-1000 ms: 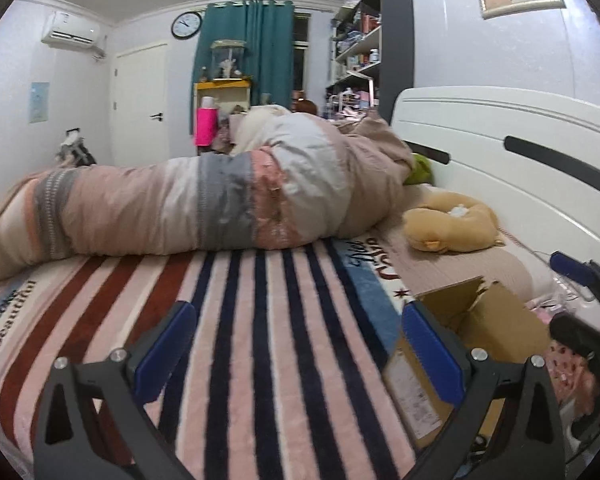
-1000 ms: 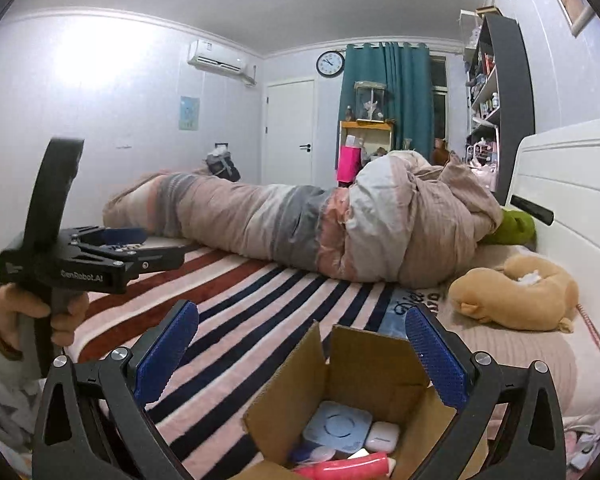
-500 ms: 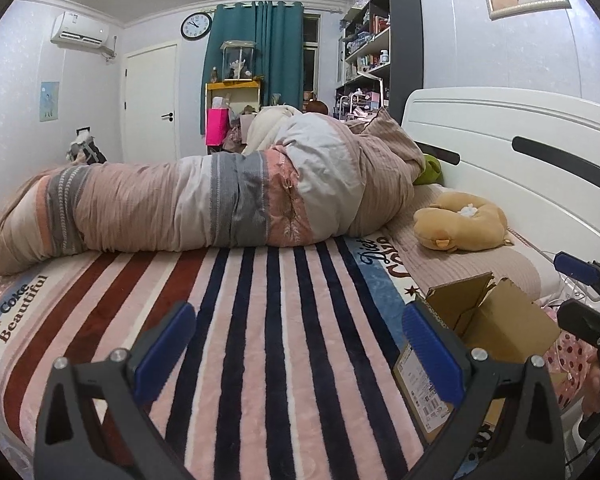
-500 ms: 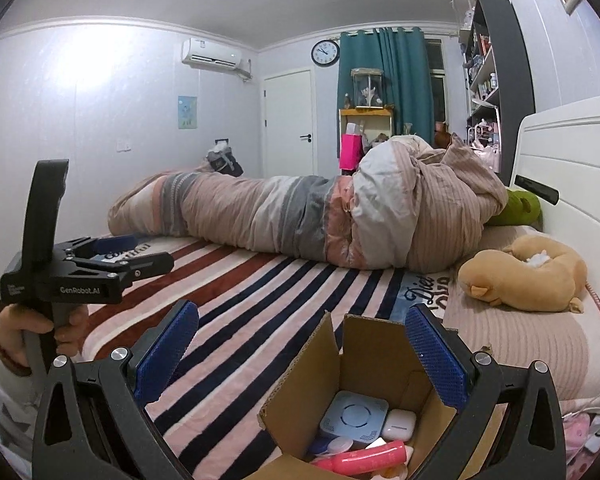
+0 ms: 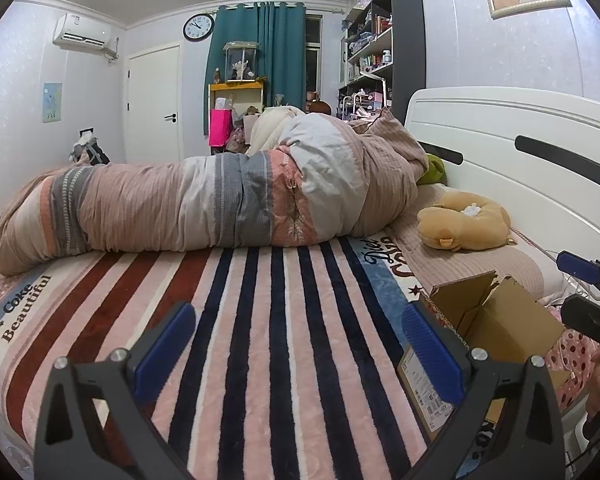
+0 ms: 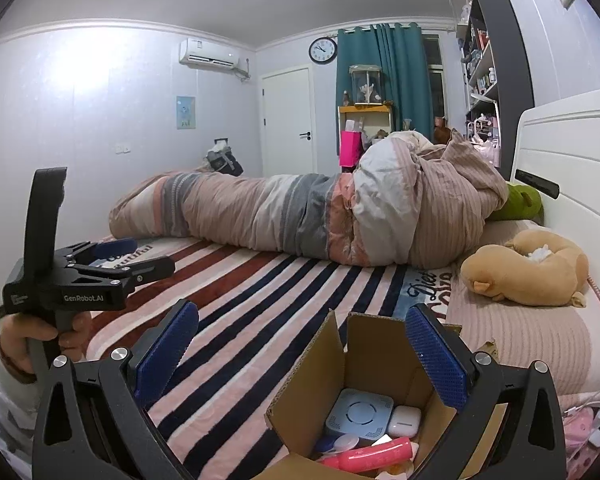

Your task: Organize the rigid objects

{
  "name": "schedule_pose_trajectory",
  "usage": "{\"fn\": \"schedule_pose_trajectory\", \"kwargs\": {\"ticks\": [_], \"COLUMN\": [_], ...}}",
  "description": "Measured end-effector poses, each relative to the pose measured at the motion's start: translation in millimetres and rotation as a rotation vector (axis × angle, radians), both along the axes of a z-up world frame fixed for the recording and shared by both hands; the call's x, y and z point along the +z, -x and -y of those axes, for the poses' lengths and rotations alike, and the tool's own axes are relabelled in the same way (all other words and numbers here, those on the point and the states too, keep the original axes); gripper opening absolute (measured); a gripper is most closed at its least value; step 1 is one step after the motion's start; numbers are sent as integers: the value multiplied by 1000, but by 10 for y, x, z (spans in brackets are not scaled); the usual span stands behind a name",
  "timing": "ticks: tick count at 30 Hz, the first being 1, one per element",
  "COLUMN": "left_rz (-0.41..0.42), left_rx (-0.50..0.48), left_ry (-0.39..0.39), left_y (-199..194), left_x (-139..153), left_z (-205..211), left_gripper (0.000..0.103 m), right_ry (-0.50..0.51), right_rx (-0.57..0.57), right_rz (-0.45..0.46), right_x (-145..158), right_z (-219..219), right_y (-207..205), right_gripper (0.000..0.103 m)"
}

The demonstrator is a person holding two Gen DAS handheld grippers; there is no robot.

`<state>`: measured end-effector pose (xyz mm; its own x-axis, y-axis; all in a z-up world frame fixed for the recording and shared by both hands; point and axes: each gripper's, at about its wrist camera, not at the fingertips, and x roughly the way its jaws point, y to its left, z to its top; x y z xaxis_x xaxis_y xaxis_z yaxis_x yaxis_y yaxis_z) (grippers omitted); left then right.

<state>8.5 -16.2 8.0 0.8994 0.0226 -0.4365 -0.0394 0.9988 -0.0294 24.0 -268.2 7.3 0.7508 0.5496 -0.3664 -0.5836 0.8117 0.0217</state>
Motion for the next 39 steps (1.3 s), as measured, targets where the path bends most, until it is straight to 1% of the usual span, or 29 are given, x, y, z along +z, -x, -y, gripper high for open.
{"fn": "schedule_pose_trajectory", "kwargs": {"ticks": [39], "left_rz": [4], "left_rx": [7], "left_ry": [-7], "left_y": [25], "left_x": [21], "left_z": [-14], "left_gripper": [102], "right_ry": [-7], "right_rx": [-5], "right_rz": [-37], "right_x": [-78], "right_z": [-82], "right_y": [16], "right_gripper": [103]}}
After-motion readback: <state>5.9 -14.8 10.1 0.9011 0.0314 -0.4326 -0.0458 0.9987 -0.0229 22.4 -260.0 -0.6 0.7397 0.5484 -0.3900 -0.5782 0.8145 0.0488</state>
